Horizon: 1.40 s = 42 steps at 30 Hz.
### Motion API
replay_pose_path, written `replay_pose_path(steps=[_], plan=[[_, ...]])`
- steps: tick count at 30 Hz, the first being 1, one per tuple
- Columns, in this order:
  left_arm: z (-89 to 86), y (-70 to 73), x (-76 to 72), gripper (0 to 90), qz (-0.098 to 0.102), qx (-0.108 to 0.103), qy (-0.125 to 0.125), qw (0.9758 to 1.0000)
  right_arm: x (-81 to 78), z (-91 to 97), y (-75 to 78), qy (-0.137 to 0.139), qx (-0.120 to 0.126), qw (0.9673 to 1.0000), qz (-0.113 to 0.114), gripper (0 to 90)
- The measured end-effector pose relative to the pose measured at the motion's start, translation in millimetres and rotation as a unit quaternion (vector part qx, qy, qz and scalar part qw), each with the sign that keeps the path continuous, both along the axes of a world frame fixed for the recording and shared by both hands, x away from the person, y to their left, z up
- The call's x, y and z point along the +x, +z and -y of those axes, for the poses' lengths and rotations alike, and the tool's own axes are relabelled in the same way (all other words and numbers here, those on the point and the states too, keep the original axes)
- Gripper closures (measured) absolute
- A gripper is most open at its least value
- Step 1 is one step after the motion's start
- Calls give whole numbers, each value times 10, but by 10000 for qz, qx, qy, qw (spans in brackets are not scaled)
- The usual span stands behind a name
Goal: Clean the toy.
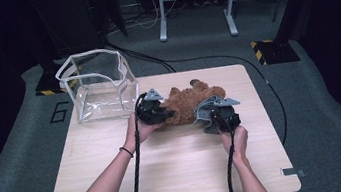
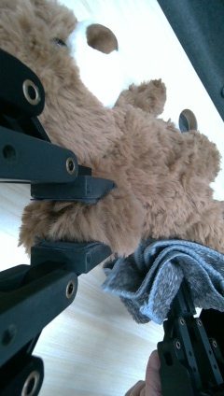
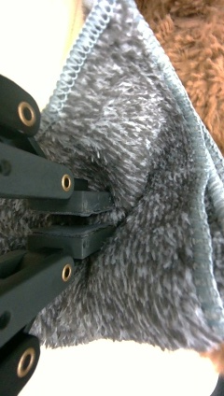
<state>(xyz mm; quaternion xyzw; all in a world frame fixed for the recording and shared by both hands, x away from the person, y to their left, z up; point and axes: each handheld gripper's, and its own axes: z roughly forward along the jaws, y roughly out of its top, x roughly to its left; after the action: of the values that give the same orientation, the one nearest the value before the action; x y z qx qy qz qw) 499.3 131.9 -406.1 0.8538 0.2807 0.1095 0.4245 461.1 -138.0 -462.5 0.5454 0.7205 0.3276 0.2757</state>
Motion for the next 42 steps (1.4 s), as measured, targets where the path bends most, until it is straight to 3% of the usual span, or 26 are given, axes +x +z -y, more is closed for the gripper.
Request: replay_pose_path(steps=[4,12,15,19,22,28,31,37,40,42], plan=[[22,79,39,740,136,54,-18,9999,-42,-15,35,103,73,9999,77,840],[54,237,42,742,290,-87,-172,9994,-138,-104,123,263,85,9993,260,839],[58,230,48,741,217,-181,-204,9994,-187,-150,173,348,114,9986,382,840],[15,98,91,720,18,-238,-125,9996,-129,-238,204,536,29,9971,532,840],[-52,38,101,661,-99,-370,-44,9993,-46,-359,232,640,-46,9969,458,839],[-211,9,32,380,-51,-231,216,9995,71,-431,157,601,-60,9979,254,839],[-369,-52,-8,310,-103,-300,300,9990,70,-425,150,629,-89,9977,253,840],[-628,-182,-70,251,-80,-99,577,9983,80,-431,149,634,-105,9976,251,839],[-693,-241,-54,254,19,233,788,9966,73,-427,149,616,-83,9978,249,839],[-695,-279,-16,314,89,448,927,9946,67,-429,150,611,-75,9978,261,839]])
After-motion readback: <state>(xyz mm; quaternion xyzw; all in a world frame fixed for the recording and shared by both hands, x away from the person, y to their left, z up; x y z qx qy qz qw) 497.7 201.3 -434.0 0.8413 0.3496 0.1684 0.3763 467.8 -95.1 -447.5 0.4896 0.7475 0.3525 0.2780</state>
